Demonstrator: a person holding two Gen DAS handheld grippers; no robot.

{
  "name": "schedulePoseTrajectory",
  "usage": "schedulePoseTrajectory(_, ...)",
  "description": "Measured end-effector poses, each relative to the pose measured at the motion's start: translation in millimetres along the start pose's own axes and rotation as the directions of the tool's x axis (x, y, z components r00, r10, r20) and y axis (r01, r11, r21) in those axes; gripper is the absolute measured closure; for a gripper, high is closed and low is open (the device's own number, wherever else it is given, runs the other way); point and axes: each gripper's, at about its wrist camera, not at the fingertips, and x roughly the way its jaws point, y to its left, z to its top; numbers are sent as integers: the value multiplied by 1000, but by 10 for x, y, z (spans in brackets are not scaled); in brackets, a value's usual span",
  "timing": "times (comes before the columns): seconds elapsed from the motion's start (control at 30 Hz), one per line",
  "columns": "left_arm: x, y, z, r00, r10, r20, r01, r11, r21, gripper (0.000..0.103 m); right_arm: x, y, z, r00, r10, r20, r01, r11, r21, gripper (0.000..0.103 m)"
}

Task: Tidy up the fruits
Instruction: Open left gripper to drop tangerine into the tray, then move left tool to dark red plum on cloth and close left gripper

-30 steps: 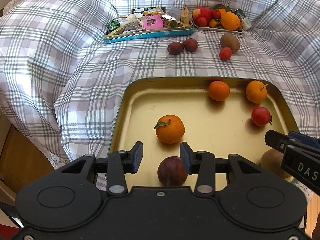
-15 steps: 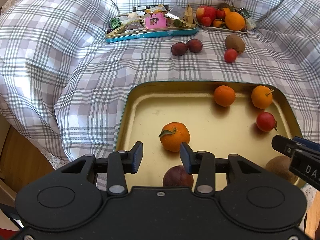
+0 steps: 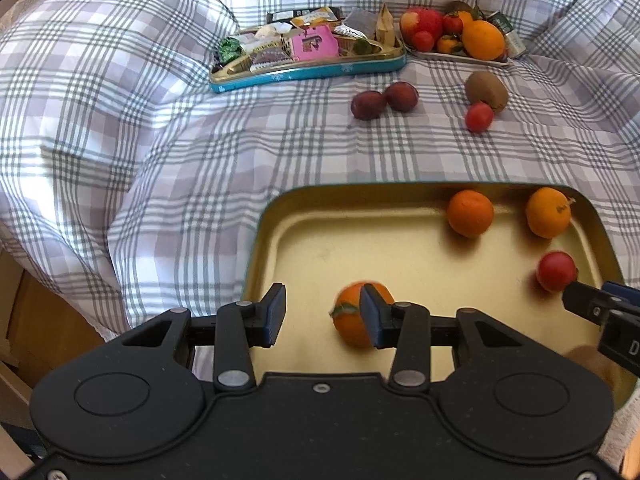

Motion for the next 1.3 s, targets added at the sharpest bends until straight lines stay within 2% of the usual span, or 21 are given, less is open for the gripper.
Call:
schedulePoseTrajectory(0.5, 248, 87, 440, 999, -32, 25, 32, 999, -16, 52, 271, 3, 391, 1000, 2, -2, -2, 1000, -17, 57)
schedulePoseTrajectory(0.93, 585, -27, 982, 994, -51, 98, 43, 996, 84, 52, 618, -29, 724, 1000, -13, -13, 13, 1000, -22, 57)
schedulePoseTrajectory(1.13, 926, -91, 1254, 990, -115, 85, 105, 988, 110, 52, 772, -45, 860, 1000, -1, -16, 1, 1000, -17, 56)
schedulePoseTrajectory(1.3, 1064, -155, 1387, 985, -136, 101, 121, 982, 144, 52, 737, -8, 994, 1000, 12, 1, -12, 999, -45, 56)
